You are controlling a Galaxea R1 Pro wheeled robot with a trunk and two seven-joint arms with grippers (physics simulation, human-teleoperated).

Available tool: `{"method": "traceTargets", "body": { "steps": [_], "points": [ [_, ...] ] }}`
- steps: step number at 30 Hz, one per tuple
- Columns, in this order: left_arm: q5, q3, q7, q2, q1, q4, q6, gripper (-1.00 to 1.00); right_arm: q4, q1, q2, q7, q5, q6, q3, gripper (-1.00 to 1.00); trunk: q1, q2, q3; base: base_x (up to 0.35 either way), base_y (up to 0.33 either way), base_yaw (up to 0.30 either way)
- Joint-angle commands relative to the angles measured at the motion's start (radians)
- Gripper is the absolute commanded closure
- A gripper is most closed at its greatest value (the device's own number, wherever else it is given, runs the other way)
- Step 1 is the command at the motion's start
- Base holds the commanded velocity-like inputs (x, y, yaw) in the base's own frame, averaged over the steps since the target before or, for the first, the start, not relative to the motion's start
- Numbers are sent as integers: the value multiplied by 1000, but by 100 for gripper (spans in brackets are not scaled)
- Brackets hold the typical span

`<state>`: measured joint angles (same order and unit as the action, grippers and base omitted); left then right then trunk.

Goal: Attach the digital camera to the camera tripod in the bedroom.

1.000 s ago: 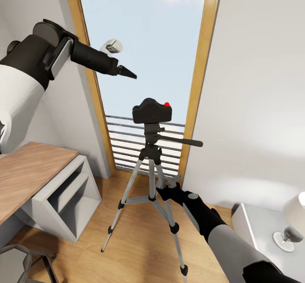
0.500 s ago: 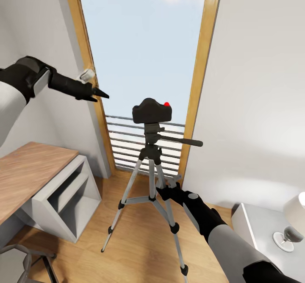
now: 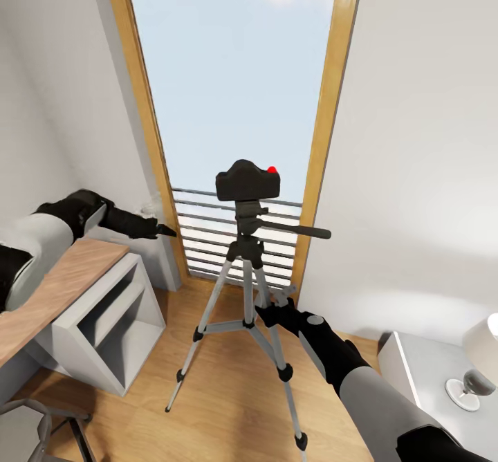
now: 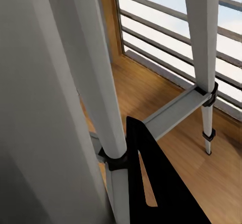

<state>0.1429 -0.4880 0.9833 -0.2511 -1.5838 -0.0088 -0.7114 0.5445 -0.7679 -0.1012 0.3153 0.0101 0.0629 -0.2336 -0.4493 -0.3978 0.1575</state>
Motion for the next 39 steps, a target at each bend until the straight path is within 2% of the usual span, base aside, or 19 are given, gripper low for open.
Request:
{"method": "traceTargets", "body": {
  "steps": [1, 2, 4, 5, 8, 9, 10, 12, 13, 16, 17, 20, 21, 24, 28, 31, 34, 39],
  "points": [
    [17, -2, -15, 0, 27, 0, 15, -100, 2, -1, 0, 2, 1, 6, 0, 100, -1, -2, 2, 0, 0, 0],
    [30, -2, -57, 1, 82, 2, 61, -100, 1, -1, 0, 2, 1, 6, 0, 100, -1, -2, 2, 0, 0, 0],
    [50, -2, -106, 2, 139, 3, 106, -100, 1, -1, 0, 1, 1, 6, 0, 100, -1, -2, 2, 0, 0, 0],
    [79, -2, -158, 2, 196, 4, 147, -100, 0, -1, 0, 1, 1, 6, 0, 100, -1, -2, 2, 0, 0, 0],
    [138, -1, -235, 3, 284, 5, 202, -100, 0, -1, 0, 1, 1, 6, 0, 100, -1, -2, 2, 0, 0, 0],
    [188, -1, -279, 4, 341, 6, 233, -100, 0, -1, 0, 1, 1, 6, -1, 100, -1, -2, 2, 0, 0, 0],
    [216, -1, -298, 4, 370, 6, 247, -100, -1, -1, 0, 1, 1, 6, -1, 100, -1, -2, 2, 0, 0, 0],
    [274, -1, -328, 5, 427, 6, 271, -100, -1, -1, 0, 1, 1, 6, -1, 100, -1, -2, 2, 0, 0, 0],
    [332, -1, -348, 5, 483, 6, 293, -100, -1, -1, 0, 1, 1, 6, -1, 100, -1, -2, 2, 0, 0, 0],
    [418, -1, -365, 5, 557, 6, 326, -100, -1, -1, 0, 1, 1, 6, -1, 100, -1, -2, 2, 0, 0, 0],
    [472, -1, -371, 4, 598, 6, 350, -100, -1, -1, -1, 2, 1, 6, -1, 100, -1, -2, 2, 0, 0, 0],
    [534, -1, -374, 5, 649, 7, 381, -100, -2, -1, -1, 2, 0, 6, -1, 100, -1, -2, 2, 0, 0, 0],
    [559, -1, -375, 5, 681, 7, 396, -100, -3, -1, -1, 2, 0, 6, -1, 100, -1, -2, 2, 0, 0, 0],
    [585, -1, -379, 6, 742, 6, 413, -100, -4, -1, -1, 2, 1, 6, -1, 100, -1, -2, 2, 0, 0, 0],
    [603, -1, -383, 7, 819, 7, 420, -100, -4, -1, -2, 2, 1, 6, -1, 100, -1, -2, 2, 0, 0, 0],
    [612, -1, -385, 7, 883, 7, 422, -100, -4, -1, -1, 2, 0, 6, 0, 100, -1, -2, 2, 0, 0, 0],
    [615, -1, -386, 7, 924, 7, 422, -100, -5, -1, 0, 2, 0, 6, 0, 100, -1, -2, 2, 0, 0, 0],
    [617, -1, -387, 21, 1005, 7, 430, -100, -5, -1, -1, 2, 0, 6, -1, 100, -1, -2, 2, 0, 0, 0]
  ]
}}
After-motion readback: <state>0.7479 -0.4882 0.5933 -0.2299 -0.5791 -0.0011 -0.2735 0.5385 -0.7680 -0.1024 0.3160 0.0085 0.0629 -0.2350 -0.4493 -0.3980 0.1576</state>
